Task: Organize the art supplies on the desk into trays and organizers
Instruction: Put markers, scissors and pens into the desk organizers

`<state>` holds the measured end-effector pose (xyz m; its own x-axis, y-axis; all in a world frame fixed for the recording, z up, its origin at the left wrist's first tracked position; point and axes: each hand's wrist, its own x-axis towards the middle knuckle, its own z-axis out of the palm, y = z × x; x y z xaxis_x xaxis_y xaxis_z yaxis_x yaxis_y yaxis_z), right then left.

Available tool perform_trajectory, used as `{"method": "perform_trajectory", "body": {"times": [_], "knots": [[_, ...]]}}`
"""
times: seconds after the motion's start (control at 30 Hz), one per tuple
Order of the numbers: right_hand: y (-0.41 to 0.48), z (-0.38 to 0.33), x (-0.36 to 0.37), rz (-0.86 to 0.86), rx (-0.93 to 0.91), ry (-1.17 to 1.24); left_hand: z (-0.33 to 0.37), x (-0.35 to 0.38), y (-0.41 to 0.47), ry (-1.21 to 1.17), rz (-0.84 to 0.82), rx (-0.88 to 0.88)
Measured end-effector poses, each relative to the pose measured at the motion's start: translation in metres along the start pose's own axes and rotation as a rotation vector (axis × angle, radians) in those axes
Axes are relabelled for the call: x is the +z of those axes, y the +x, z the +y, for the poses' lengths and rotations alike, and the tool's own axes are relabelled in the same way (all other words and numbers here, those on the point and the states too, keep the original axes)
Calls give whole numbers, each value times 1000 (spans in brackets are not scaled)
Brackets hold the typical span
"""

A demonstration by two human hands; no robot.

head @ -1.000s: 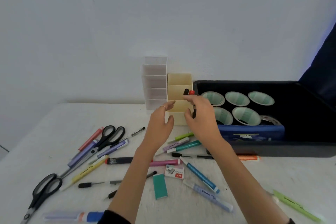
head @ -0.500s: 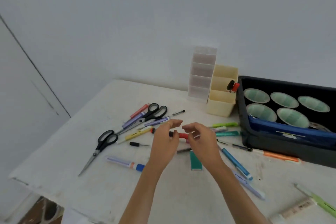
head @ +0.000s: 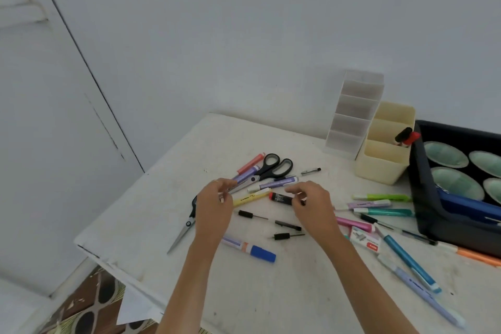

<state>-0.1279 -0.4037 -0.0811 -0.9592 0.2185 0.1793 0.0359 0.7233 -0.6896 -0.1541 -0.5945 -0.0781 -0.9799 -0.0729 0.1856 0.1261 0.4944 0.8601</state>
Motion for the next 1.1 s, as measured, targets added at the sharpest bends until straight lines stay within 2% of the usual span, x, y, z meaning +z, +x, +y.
{"method": "perform_trajectory", "body": {"times": [0.13,0.27,0.4,0.47,0.53,0.6,0.7,0.9,1.1], "knots": [[6,16,-7,70,86,-88,-16,-14,10,63,20,-15],[3,21,-12,-164,120,-378,-24,-16,8,77,-24,-16],[-6,26,-9,-144,98,-375,-22,-8,-1,102,-77,31],[-9,28,-11,-101,70,-307,-15,-10,-7,50,-218,113],[-12,28,-15,-44,67,-184,-5,-15,-12,5,-519,159],[-14,26,-20,1,71,-75,2,-17,-17,104,-779,183],[-18,23,-25,30,82,19,5,-9,-20,315,-916,229],[-28,21,-28,54,114,204,4,-1,-24,275,-880,239],[-28,9,-61,220,161,492,60,-1,-13,-42,-665,329]]}}
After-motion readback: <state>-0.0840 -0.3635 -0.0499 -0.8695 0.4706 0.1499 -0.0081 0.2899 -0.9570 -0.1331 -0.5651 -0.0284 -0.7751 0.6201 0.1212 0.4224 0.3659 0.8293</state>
